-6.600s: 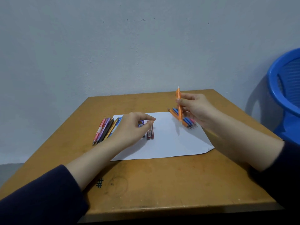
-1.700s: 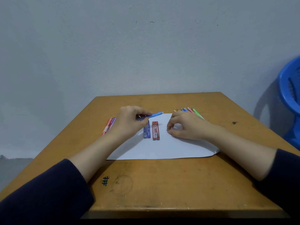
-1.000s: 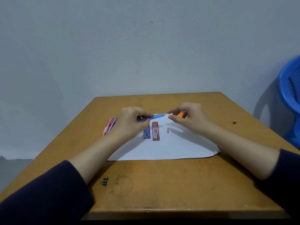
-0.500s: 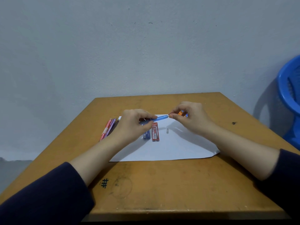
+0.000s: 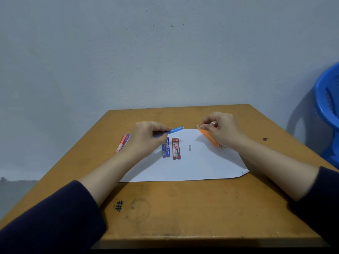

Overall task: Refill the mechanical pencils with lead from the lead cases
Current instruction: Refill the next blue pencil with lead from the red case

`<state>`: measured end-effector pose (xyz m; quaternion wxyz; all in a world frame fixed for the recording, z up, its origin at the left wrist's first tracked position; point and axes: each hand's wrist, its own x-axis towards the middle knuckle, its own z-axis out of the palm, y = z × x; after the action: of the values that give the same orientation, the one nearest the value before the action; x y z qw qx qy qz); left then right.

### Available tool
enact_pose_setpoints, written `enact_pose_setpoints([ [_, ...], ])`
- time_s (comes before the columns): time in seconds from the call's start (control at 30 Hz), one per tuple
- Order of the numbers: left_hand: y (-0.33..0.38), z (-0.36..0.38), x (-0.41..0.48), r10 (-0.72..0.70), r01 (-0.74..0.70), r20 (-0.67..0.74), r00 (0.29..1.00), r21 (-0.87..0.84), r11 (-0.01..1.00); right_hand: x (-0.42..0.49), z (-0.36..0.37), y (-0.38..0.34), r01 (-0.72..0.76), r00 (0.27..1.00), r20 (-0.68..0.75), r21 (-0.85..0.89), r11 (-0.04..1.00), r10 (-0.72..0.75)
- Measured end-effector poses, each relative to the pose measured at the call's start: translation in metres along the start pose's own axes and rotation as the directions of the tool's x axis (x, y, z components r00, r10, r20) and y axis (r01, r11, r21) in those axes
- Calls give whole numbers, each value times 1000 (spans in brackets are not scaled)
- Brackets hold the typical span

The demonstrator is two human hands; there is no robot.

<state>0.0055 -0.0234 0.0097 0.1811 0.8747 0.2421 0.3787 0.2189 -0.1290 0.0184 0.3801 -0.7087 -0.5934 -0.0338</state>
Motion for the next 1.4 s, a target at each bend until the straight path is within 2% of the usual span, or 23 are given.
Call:
enact_pose_setpoints([
  [0.27, -2, 2, 1, 2, -2, -1, 1000, 20, 1000, -8, 3, -5, 95, 940, 338, -141, 985, -42],
  [0.63, 6, 0, -2, -1, 1, 0, 1000, 35, 999, -11, 10, -8, 142, 930, 360, -158, 977, -77],
  [0.83, 15, -2, -5, -6, 6, 21, 1000, 28, 1000, -12, 8, -9, 80, 937, 348, -144, 986, -25],
  [0.93, 16, -2, -6, -13, 13, 11, 1000, 5, 1000, -12, 4, -11, 15, 952, 307, -86, 996, 12],
  [1.03, 18, -1, -7, -1, 1, -4, 1000, -36, 999, -10, 2, -13, -59, 979, 198, 29, 998, 53],
  [1.13, 21, 1, -9, 26, -29, -29, 999, -93, 995, -9, 3, -16, -74, 993, 107, 155, 985, 58],
  [1.27, 22, 6, -11, 30, -36, -38, 999, -173, 984, -13, 3, -22, -72, 997, 3, 351, 934, 76],
  [1.4, 27, 9, -13, -19, 8, -41, 999, -252, 968, -18, 4, -30, -107, 992, -6, 524, 845, 129],
])
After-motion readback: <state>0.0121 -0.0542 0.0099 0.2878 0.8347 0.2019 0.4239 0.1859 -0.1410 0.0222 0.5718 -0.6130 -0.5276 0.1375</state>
